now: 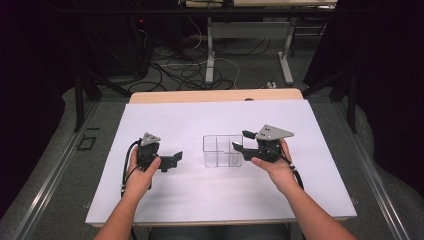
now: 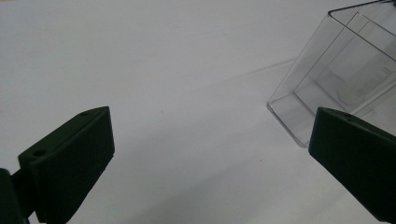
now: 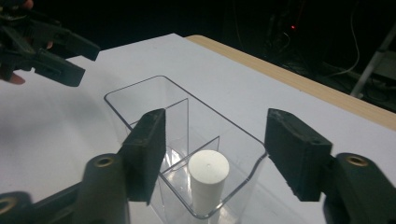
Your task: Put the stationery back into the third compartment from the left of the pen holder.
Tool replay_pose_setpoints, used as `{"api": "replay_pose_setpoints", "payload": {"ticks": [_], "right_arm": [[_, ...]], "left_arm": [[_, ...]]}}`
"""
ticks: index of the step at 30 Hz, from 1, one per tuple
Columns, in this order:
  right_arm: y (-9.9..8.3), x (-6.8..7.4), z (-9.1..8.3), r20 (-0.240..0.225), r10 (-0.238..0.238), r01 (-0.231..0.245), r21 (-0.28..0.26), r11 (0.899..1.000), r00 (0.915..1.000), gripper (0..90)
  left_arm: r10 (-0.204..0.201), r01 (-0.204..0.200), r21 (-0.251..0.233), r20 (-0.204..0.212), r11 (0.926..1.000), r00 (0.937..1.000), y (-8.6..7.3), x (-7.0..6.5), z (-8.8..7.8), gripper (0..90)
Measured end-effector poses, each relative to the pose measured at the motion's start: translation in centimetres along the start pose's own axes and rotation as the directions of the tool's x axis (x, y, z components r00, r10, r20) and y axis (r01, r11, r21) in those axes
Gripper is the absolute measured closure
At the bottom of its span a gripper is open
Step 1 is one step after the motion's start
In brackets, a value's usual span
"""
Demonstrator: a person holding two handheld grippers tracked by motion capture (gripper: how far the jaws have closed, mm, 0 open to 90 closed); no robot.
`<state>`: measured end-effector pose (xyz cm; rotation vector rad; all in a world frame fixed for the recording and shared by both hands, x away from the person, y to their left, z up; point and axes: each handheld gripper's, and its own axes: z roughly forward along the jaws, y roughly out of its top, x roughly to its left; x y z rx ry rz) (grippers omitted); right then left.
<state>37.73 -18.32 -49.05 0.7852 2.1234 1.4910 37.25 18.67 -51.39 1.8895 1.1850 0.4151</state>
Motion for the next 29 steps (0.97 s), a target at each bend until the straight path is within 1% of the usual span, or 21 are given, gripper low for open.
{"api": "replay_pose_setpoints", "payload": {"ticks": [2,3,4,5,6,7,9,10,12,14,15,18,19,21,22,23,24,25,27,28,29], "right_arm": [[0.1,-0.1,-0.4,0.021,0.041,-0.041,0.006,0.999,0.9989,31.5],[0.1,-0.2,-0.6,0.037,0.048,-0.048,0.018,0.999,0.9982,27.7],[0.2,-0.2,-0.8,0.045,0.056,-0.058,0.033,0.998,0.9974,23.8],[0.3,-0.4,-1.0,0.068,0.048,-0.052,0.057,0.997,0.9965,20.3],[0.3,-0.5,-1.2,0.075,0.049,-0.054,0.068,0.996,0.9959,17.2],[0.3,-0.5,-1.4,0.094,0.067,-0.074,0.073,0.995,0.9933,14.5],[0.2,-0.8,-1.8,0.116,0.062,-0.072,0.083,0.994,0.9913,14.3],[0.1,-1.0,-2.0,0.128,0.063,-0.075,0.090,0.993,0.9898,13.0],[0.0,-1.2,-2.3,0.140,0.076,-0.090,0.094,0.992,0.9872,5.9],[-0.2,-1.6,-2.7,0.167,0.079,-0.096,0.096,0.991,0.9827,0.0],[-0.3,-1.7,-2.9,0.170,0.086,-0.103,0.096,0.990,0.9818,0.0],[-0.6,-2.3,-3.5,0.204,0.096,-0.119,0.104,0.988,0.9742,0.0],[-0.8,-2.5,-3.6,0.220,0.097,-0.122,0.103,0.987,0.9708,0.0],[-1.1,-2.9,-3.9,0.247,0.118,-0.148,0.105,0.983,0.9617,0.0],[-1.3,-3.2,-4.0,0.266,0.110,-0.145,0.116,0.983,0.9577,0.0],[-1.6,-3.4,-4.2,0.282,0.124,-0.163,0.116,0.980,0.9512,0.0],[-1.8,-3.7,-4.3,0.304,0.126,-0.170,0.124,0.978,0.9444,0.0],[-2.1,-3.9,-4.3,0.317,0.131,-0.180,0.129,0.975,0.9393,0.0],[-2.8,-4.3,-4.3,0.345,0.149,-0.208,0.140,0.968,0.9265,0.0],[-3.0,-4.5,-4.4,0.349,0.158,-0.221,0.147,0.964,0.9236,0.0],[-3.4,-4.7,-4.5,0.365,0.170,-0.243,0.162,0.956,0.9152,0.0]], "left_arm": [[-0.001,0.001,-0.003,-0.001,1.0000,1.0000,0.0,0.1,0.0,0.6],[-0.009,0.009,-0.006,0.001,0.9999,1.0000,0.0,0.0,0.0,0.6],[-0.004,0.004,-0.007,-0.003,1.0000,1.0000,0.0,0.1,-0.1,0.6],[-0.004,0.004,-0.007,-0.003,1.0000,1.0000,0.0,0.1,-0.1,0.6],[0.000,0.000,-0.002,-0.004,1.0000,1.0000,0.0,0.2,-0.2,0.6],[-0.013,0.013,-0.006,-0.003,0.9999,0.9999,0.0,0.2,-0.2,0.6],[-0.008,0.008,-0.006,-0.005,0.9999,1.0000,0.0,0.3,-0.3,0.6],[-0.015,0.015,-0.009,-0.004,0.9998,0.9999,0.0,0.3,-0.3,0.6],[-0.015,0.015,-0.018,-0.011,0.9997,0.9998,0.0,0.4,-0.4,0.6],[-0.026,0.025,-0.025,-0.011,0.9994,0.9996,-0.1,0.5,-0.4,0.6],[-0.017,0.017,-0.019,-0.012,0.9997,0.9998,0.0,0.6,-0.5,0.6],[-0.031,0.030,-0.032,-0.019,0.9990,0.9993,-0.1,0.7,-0.5,0.6],[-0.034,0.033,-0.033,-0.023,0.9989,0.9992,-0.1,0.8,-0.6,0.6],[-0.031,0.031,-0.033,-0.025,0.9990,0.9992,-0.2,0.9,-0.6,0.6],[-0.040,0.039,-0.035,-0.031,0.9986,0.9987,-0.2,0.9,-0.7,0.6],[-0.040,0.038,-0.046,-0.035,0.9982,0.9986,-0.2,1.0,-0.7,0.6],[-0.042,0.040,-0.037,-0.035,0.9985,0.9985,-0.2,1.0,-0.8,0.6],[-0.046,0.045,-0.043,-0.038,0.9981,0.9982,-0.3,1.1,-0.8,0.6],[-0.049,0.047,-0.048,-0.043,0.9977,0.9979,-0.4,1.2,-0.8,0.6],[-0.048,0.046,-0.039,-0.044,0.9982,0.9979,-0.4,1.3,-0.9,0.6],[-0.051,0.049,-0.044,-0.048,0.9978,0.9975,-0.4,1.3,-0.8,0.6]]}}
